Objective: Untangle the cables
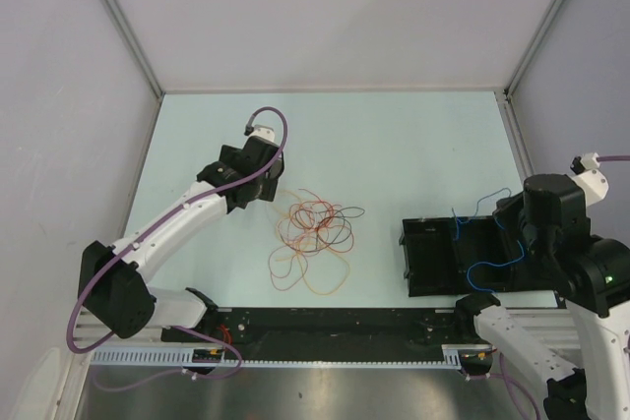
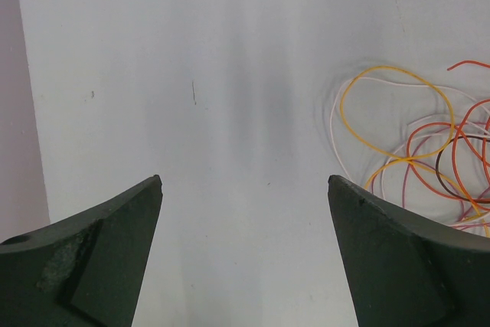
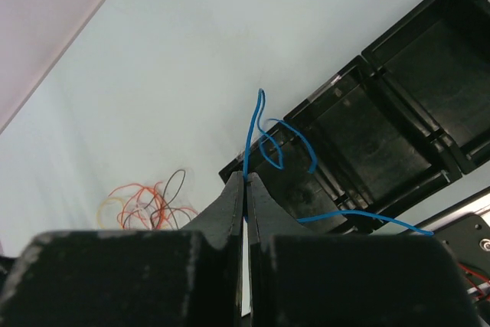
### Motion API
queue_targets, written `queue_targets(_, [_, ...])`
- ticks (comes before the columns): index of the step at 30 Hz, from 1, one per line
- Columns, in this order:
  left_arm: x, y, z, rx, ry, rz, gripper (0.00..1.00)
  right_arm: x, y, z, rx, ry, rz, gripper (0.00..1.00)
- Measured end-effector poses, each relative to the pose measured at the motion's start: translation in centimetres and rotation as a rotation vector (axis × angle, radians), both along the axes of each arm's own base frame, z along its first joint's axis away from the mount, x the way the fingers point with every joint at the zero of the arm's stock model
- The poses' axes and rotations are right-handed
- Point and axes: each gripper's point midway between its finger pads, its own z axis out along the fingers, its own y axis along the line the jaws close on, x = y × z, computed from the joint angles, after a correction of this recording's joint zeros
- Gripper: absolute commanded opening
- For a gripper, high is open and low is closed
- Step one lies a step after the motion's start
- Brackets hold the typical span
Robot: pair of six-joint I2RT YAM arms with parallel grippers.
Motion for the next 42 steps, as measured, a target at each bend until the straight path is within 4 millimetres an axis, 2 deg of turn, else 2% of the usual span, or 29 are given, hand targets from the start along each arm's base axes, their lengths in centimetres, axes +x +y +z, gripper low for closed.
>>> queue_targets(9, [0.0, 0.0, 0.0, 0.001, 0.0, 0.0, 0.94, -0.8, 0.7, -0.3, 0.036, -0.001, 0.047, 0.0])
queue_targets(17, [0.0, 0.1, 0.0, 0.004, 0.0, 0.002, 0.94, -1.0, 1.7, -4.4, 0.042, 0.124, 0.076, 0.0])
queue_targets(25, [0.0, 0.1, 0.0, 0.007, -0.002, 0.004, 0.94, -1.2, 2.1, -4.8, 0.06, 0.136, 0.093, 0.0])
queue_targets(28, [0.0, 0.1, 0.0, 0.007, -0.001, 0.004, 0.94, -1.3, 2.2, -5.7, 0.056, 0.162, 0.096, 0.0])
queue_targets(35, [-0.1, 0.2, -0.2, 0.01, 0.004, 0.005, 0.94, -1.6, 2.3, -9.1, 0.035, 0.259, 0.099, 0.0])
queue_targets(42, [-0.1, 0.2, -0.3, 0.012, 0.007, 0.004, 0.94, -0.4, 3.1, -9.8, 0.054, 0.249, 0.104, 0.0])
